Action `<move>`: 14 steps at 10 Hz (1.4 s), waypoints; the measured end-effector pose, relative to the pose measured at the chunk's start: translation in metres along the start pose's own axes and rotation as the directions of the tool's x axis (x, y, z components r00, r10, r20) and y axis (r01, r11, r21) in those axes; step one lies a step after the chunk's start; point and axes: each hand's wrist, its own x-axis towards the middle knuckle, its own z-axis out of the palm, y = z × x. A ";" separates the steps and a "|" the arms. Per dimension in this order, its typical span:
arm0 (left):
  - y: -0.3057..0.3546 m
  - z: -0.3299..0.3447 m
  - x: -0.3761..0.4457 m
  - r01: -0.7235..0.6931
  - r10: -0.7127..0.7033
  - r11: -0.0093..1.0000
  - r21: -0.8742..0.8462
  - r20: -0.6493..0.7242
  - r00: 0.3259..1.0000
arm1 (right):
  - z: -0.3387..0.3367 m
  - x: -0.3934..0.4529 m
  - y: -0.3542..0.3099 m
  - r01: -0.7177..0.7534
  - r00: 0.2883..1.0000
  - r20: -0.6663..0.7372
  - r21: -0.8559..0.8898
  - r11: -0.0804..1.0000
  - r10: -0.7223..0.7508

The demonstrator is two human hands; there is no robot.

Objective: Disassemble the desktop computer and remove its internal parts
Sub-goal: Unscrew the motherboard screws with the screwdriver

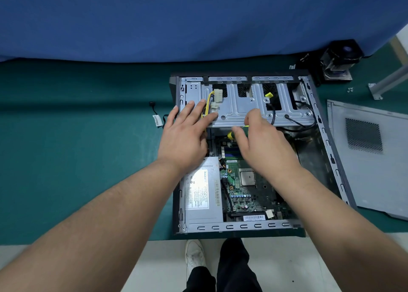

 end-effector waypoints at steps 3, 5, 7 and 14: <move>0.001 -0.002 0.000 0.003 -0.002 1.000 -0.005 0.004 1.000 | 0.006 0.001 0.002 0.024 1.000 -0.015 0.213 0.977 -0.021; 0.002 -0.003 0.000 0.009 -0.009 1.000 -0.003 0.015 1.000 | 0.009 -0.001 0.006 0.089 0.994 -0.076 0.226 0.970 -0.074; 0.002 -0.004 -0.001 0.008 -0.008 1.000 -0.006 0.017 1.000 | 0.012 -0.002 0.004 0.052 0.994 -0.098 0.120 0.991 -0.040; 0.001 -0.003 -0.001 0.008 -0.008 1.000 -0.016 0.008 1.000 | 0.011 -0.006 -0.006 0.075 0.991 -0.106 -0.026 0.997 -0.077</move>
